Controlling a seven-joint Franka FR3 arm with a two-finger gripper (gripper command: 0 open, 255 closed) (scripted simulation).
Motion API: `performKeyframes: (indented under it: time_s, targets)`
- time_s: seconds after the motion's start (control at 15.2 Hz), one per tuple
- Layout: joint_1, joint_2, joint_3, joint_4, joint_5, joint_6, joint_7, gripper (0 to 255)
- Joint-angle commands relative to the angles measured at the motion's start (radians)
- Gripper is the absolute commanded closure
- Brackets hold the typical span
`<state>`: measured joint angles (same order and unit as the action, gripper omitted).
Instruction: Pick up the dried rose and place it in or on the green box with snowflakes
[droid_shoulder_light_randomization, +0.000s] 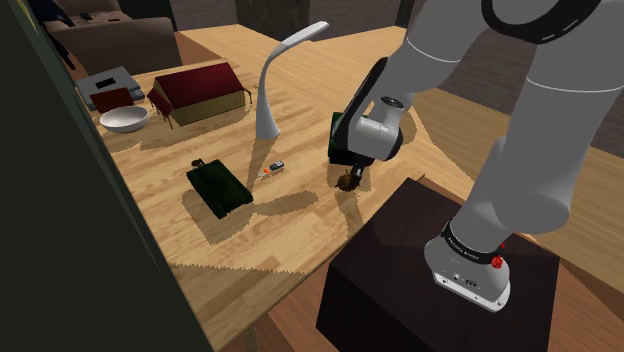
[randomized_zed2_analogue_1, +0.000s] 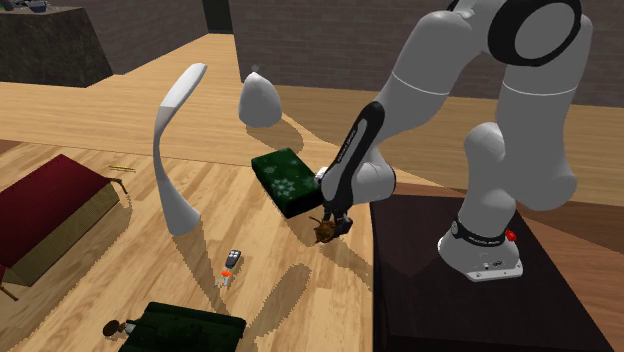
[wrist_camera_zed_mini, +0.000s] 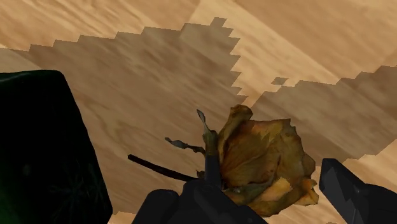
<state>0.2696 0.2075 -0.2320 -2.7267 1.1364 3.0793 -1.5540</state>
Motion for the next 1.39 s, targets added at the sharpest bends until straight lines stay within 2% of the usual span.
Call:
performKeyframes:
  time_s: [0.0, 0.2, 0.4, 0.53, 0.66, 0.79, 0.92, 1.32]
  targets:
    - [0.039, -0.033, -0.053, -0.025, -0.107, -0.008, 0.093, 255]
    - [0.136, -0.104, -0.188, -0.074, -0.35, -0.024, 0.295, 255]
    - [0.224, -0.184, -0.347, -0.119, -0.685, -0.042, 0.554, 255]
    - [0.221, -0.241, -0.405, -0.137, -0.941, -0.064, 0.743, 255]
    - [0.156, -0.29, -0.382, -0.143, -1.109, -0.099, 0.865, 255]
    - [0.096, -0.335, -0.345, -0.144, -1.203, -0.139, 0.933, 255]
    - [0.054, -0.377, -0.316, -0.143, -1.26, -0.18, 0.975, 255]
    - [-0.014, -0.494, -0.263, -0.132, -1.346, -0.305, 1.039, 255]
